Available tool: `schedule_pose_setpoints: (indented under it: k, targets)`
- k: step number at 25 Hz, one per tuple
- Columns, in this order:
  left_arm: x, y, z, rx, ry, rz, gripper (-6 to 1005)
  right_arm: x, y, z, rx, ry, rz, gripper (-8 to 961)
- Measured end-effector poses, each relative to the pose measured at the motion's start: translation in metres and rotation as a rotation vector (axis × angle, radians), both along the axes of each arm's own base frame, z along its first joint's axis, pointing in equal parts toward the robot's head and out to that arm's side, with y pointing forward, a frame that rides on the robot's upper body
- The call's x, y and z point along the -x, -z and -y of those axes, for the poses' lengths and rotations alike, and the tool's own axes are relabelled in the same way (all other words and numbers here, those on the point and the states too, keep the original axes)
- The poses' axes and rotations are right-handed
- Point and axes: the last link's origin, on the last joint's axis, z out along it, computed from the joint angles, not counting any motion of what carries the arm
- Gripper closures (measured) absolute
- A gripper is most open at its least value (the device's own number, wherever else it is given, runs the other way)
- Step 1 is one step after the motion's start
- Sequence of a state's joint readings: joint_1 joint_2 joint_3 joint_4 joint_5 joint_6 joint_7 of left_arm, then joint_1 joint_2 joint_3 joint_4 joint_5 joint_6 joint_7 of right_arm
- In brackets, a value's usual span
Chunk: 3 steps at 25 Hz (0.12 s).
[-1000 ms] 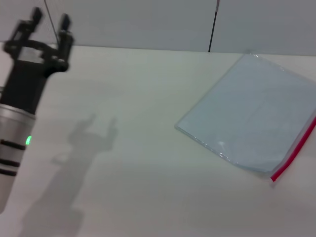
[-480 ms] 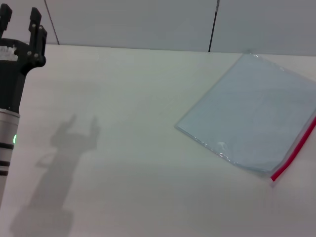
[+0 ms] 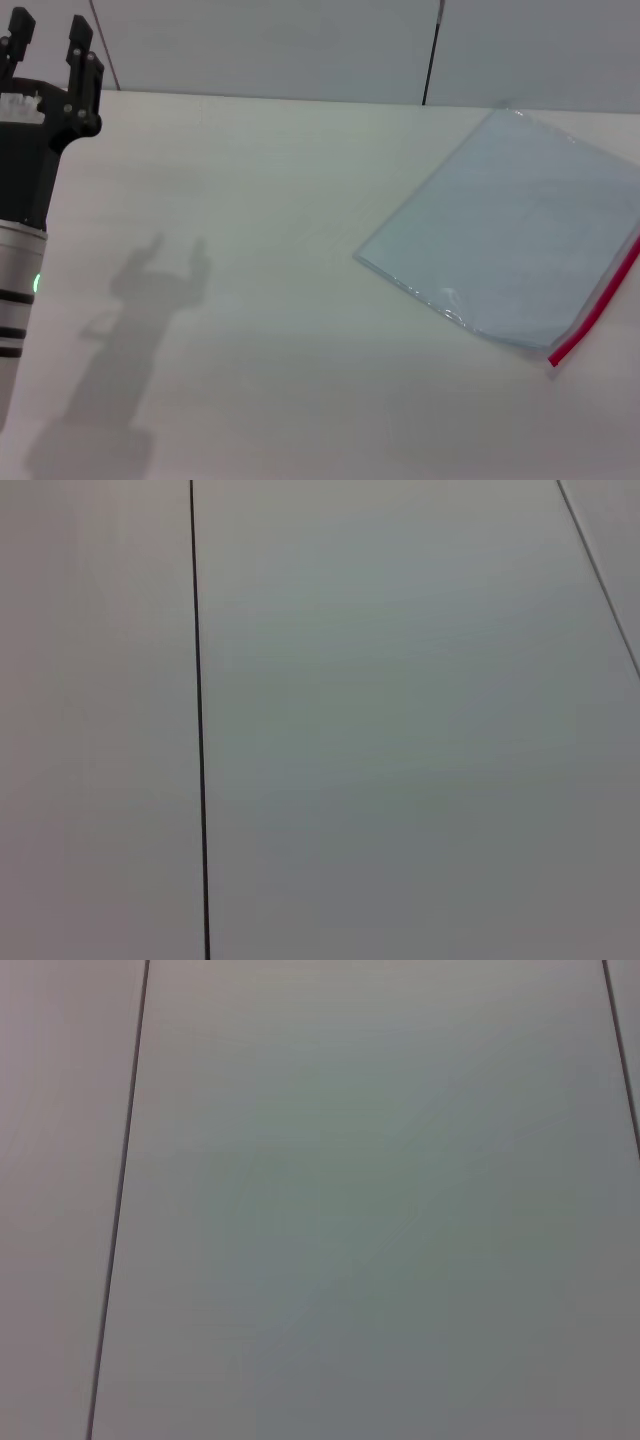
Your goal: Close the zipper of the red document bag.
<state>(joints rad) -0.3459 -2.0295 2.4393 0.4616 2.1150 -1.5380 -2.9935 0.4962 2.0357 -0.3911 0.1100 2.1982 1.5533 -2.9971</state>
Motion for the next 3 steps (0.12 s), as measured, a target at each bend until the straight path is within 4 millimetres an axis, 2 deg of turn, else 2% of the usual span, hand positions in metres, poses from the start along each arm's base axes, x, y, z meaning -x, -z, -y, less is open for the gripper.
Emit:
schedule_pose_setpoints:
  k: [3]
  targets:
    - [0.0005,0.0002,-0.0006,0.003,-0.003,-0.004,490,0.0004,0.0002,-0.0003,0.001,-0.002,0.0,69]
